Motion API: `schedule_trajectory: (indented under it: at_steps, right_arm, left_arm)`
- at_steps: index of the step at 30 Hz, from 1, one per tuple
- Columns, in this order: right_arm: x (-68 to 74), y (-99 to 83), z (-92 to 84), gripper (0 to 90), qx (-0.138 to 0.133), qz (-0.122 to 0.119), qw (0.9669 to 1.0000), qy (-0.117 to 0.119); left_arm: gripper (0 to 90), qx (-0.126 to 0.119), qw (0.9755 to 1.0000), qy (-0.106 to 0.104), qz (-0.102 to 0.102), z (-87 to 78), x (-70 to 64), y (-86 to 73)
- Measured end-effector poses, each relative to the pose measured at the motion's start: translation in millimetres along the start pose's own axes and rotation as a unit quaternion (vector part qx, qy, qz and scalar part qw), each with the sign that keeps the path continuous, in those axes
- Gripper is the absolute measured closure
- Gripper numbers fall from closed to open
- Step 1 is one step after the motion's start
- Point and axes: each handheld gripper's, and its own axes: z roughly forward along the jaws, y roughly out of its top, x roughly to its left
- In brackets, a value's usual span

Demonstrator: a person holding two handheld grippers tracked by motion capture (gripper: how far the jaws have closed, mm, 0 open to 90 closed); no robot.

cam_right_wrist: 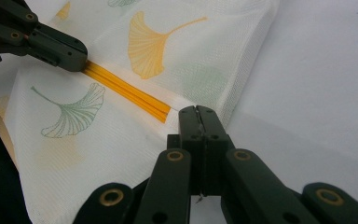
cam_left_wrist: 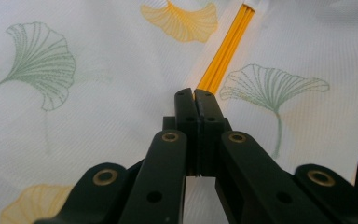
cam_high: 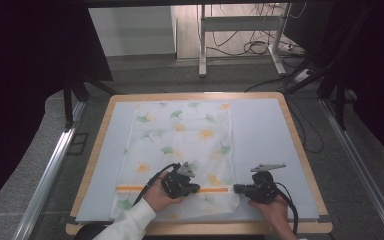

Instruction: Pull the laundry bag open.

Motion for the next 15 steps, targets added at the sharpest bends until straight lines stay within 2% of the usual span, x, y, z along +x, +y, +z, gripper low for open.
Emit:
schedule_trajectory:
  at_steps: [15]
  right_arm:
    - [0.2,-0.2,-0.1,89.5,0.0,-0.002,1.0,0.0]
  left_arm:
    - [90.0,0.002,0.9999,0.007,-0.011,-9.0,4.6,-9.4]
